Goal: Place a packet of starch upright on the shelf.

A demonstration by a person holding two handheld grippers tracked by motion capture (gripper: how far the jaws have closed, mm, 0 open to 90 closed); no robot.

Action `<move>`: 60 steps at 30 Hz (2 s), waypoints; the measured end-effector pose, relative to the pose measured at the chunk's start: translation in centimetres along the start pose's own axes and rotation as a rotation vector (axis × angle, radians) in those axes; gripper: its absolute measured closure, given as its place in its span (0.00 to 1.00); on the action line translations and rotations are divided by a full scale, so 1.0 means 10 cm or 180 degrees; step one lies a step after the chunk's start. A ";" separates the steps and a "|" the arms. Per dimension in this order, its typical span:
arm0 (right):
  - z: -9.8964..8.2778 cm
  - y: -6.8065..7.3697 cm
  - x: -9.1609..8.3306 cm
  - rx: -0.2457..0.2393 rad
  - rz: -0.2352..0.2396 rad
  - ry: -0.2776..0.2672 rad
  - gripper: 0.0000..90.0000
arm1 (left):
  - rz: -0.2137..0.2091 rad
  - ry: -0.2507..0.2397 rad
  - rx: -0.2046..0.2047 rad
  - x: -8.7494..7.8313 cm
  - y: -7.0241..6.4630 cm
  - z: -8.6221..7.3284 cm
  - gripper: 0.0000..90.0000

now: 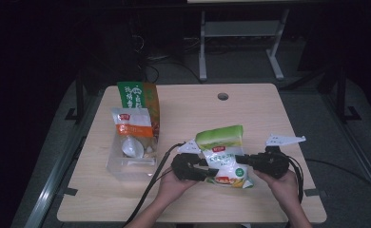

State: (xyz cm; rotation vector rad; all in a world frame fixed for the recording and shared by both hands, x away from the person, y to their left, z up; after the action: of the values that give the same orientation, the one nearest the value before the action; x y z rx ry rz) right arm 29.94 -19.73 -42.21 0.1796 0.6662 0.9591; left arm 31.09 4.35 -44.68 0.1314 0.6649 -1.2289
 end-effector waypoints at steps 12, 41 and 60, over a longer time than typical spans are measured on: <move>0.08 0.17 0.18 -0.0217 0.0071 0.0045 0.99 | 0.0275 -0.0169 -0.0036 -0.19 0.07 0.05 0.91; 0.19 0.33 0.58 -0.0725 -0.0120 0.0473 0.76 | 0.0522 -0.0144 0.0204 -0.40 0.09 0.01 0.93; 0.24 0.20 0.58 -0.0445 -0.0107 0.0410 0.98 | 0.0638 -0.0080 0.0325 -0.56 0.03 -0.03 0.68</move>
State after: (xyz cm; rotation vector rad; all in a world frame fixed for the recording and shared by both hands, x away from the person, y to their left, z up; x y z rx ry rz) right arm 32.22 -13.57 -42.04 -0.0173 0.7152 0.9868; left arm 30.22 9.19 -42.04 0.2612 0.5531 -1.0697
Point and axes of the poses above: each handheld gripper's, and its own axes: x roughly forward along the jaws, z roughly out of its top, y roughly to its left, the point moved 3 cm from there along x, roughly forward along the jaws, and after that the axes turned 3 degrees about x, right-handed, at the moved point
